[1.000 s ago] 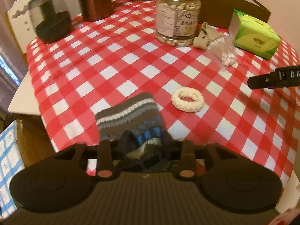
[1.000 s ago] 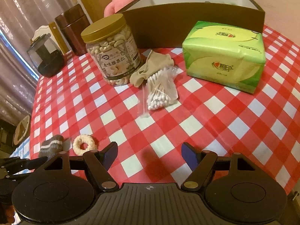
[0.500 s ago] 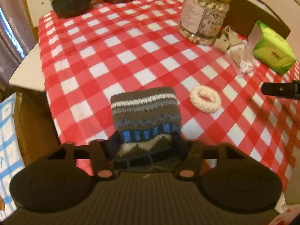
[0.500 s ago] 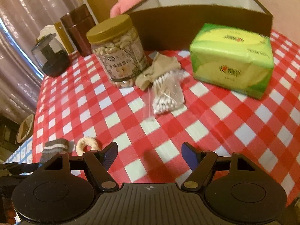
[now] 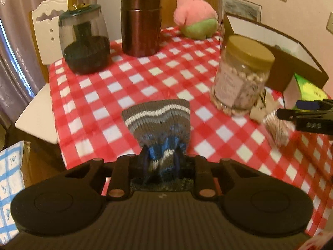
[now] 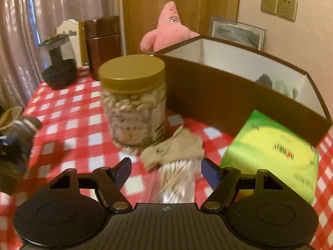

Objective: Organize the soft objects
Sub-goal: 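Carry the sock with the left tool while the right tool grasps the beige glove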

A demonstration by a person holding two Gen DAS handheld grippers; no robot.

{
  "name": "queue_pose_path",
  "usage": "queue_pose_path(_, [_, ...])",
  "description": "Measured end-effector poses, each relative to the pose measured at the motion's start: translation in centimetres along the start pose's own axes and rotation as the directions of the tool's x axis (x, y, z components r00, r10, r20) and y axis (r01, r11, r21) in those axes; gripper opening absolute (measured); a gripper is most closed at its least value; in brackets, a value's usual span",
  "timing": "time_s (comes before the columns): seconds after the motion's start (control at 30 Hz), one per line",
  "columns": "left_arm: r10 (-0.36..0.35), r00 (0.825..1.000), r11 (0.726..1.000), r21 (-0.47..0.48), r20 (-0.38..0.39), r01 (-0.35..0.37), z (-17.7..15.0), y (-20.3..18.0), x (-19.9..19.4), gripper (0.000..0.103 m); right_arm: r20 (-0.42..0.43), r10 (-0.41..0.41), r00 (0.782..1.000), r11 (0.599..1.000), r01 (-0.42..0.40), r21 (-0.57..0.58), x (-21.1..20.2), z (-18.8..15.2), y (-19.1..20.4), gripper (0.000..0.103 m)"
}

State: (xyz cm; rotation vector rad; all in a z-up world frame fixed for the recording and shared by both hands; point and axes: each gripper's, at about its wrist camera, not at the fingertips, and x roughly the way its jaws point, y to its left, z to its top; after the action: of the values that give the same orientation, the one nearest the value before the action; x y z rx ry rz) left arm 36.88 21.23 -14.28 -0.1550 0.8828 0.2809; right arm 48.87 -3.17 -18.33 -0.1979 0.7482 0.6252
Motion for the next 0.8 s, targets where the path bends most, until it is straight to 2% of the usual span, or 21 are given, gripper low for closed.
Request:
queue_pose_path(0.1, [-0.003, 1.000, 1.000, 0.002, 0.000, 0.003, 0.8, -0.1, 0.7, 0.022, -0.020, -0.012, 1.000, 1.000, 0.012, -0.001, 2.1, 0.8, 0.0, 0.060])
queue_pose_path(0.13, [-0.004, 1.000, 1.000, 0.002, -0.002, 0.004, 1.0, -0.1, 0.9, 0.022, -0.031, -0.015, 0.999, 1.000, 0.015, -0.007, 2.9, 0.9, 0.0, 0.059])
queue_pose_path(0.47, [-0.020, 0.999, 1.000, 0.005, -0.029, 0.020, 1.7, -0.1, 2.6, 0.022, -0.047, -0.089, 0.995, 0.991, 0.084, -0.103, 7.1, 1.3, 0.5, 0.056])
queue_pose_path(0.5, [-0.023, 0.999, 1.000, 0.006, -0.032, 0.023, 1.7, -0.1, 2.7, 0.022, -0.047, -0.092, 0.995, 0.990, 0.087, -0.113, 7.3, 1.3, 0.6, 0.052])
queue_pose_path(0.6, [-0.032, 0.999, 0.999, 0.012, -0.035, 0.033, 1.7, -0.2, 2.8, 0.022, -0.086, -0.104, 0.991, 0.988, 0.093, -0.123, 8.1, 1.5, 0.7, 0.028])
queue_pose_path(0.67, [-0.037, 0.999, 0.999, 0.017, -0.035, 0.038, 1.6, -0.3, 2.7, 0.022, -0.094, -0.113, 0.989, 0.987, 0.101, -0.126, 8.3, 1.4, 0.6, 0.021])
queue_pose_path(0.7, [-0.039, 0.999, 0.999, 0.019, -0.035, 0.039, 1.6, -0.3, 2.7, 0.022, -0.084, -0.112, 0.990, 0.987, 0.102, -0.125, 8.1, 1.2, 0.6, 0.010])
queue_pose_path(0.8, [-0.042, 0.999, 0.999, 0.024, -0.033, 0.043, 1.4, -0.3, 2.5, 0.022, -0.060, -0.105, 0.993, 0.989, 0.098, -0.113, 7.5, 1.2, 0.5, 0.004])
